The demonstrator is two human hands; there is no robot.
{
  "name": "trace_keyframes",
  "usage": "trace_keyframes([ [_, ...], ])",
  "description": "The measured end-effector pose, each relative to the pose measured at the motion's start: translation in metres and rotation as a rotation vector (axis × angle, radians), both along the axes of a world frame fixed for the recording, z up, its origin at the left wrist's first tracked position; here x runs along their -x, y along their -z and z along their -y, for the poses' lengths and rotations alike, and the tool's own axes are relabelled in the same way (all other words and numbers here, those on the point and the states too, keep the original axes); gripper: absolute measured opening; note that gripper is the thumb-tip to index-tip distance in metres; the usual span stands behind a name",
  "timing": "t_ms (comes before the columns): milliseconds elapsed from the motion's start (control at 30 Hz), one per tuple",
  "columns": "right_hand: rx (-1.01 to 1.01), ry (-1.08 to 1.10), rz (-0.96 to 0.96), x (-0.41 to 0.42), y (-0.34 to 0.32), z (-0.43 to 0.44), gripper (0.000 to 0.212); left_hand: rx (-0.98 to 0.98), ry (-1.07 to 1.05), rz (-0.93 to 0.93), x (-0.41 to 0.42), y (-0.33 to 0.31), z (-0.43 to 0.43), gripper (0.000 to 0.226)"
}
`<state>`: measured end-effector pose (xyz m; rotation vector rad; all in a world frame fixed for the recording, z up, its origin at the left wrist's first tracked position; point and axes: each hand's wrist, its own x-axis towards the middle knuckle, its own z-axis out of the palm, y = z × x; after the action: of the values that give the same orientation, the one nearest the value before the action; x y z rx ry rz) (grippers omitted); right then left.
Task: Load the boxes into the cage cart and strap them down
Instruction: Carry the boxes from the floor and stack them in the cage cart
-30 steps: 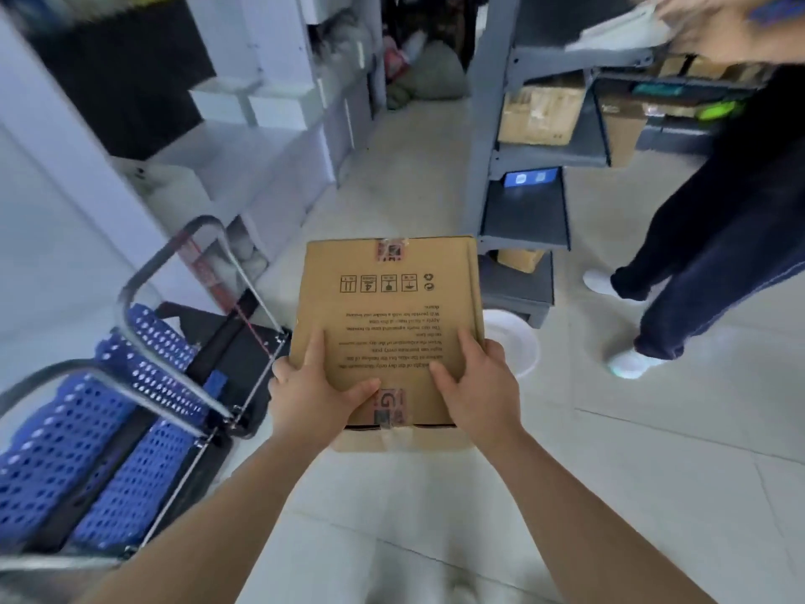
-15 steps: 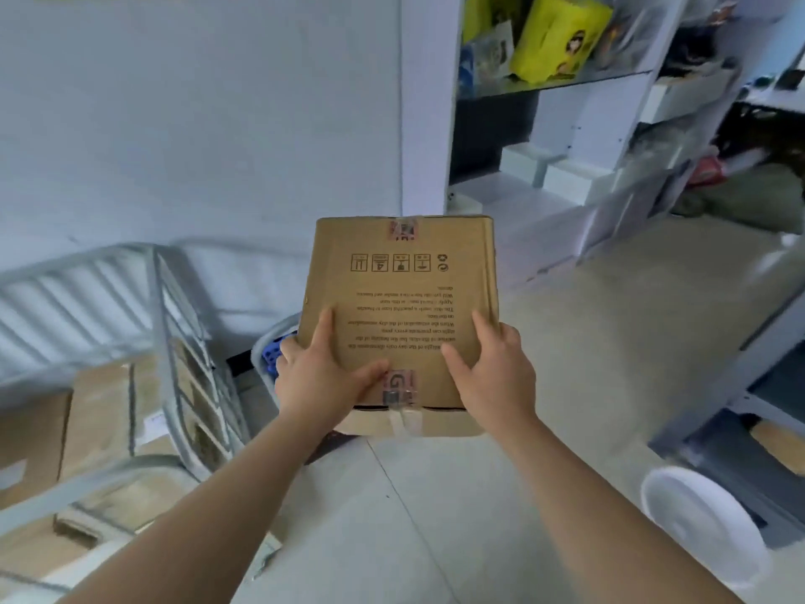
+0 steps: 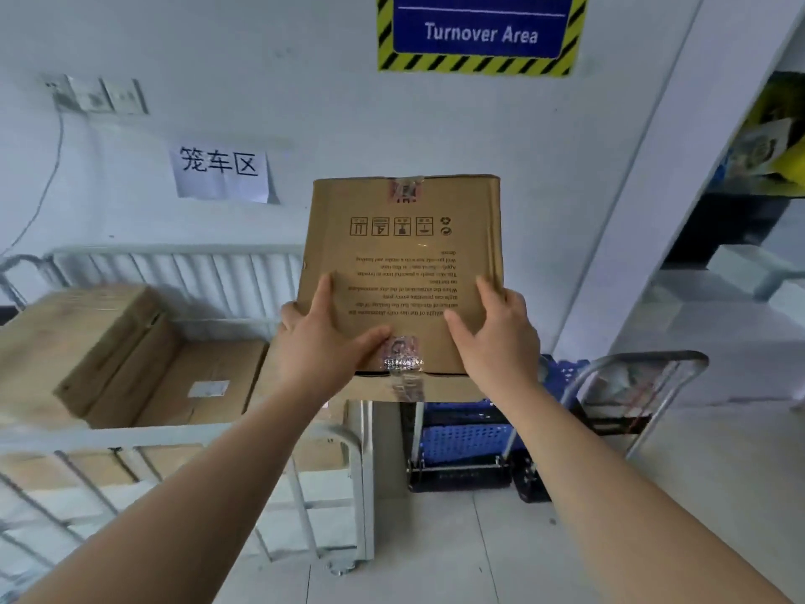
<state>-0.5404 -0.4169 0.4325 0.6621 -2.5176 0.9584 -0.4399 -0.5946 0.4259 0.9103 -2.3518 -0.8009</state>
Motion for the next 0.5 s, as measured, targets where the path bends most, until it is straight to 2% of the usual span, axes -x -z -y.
trace_keyframes([
  [200, 0.032, -0.107, -0.007, -0.014, -0.005, 0.141, 0.062, 0.011, -0.116, 0.002, -0.034, -0.009, 0.127, 0.101],
  [500, 0.028, -0.147, 0.146, -0.033, 0.038, 0.303, 0.063, 0.002, -0.157, 0.155, -0.059, 0.017, 0.285, 0.105],
])
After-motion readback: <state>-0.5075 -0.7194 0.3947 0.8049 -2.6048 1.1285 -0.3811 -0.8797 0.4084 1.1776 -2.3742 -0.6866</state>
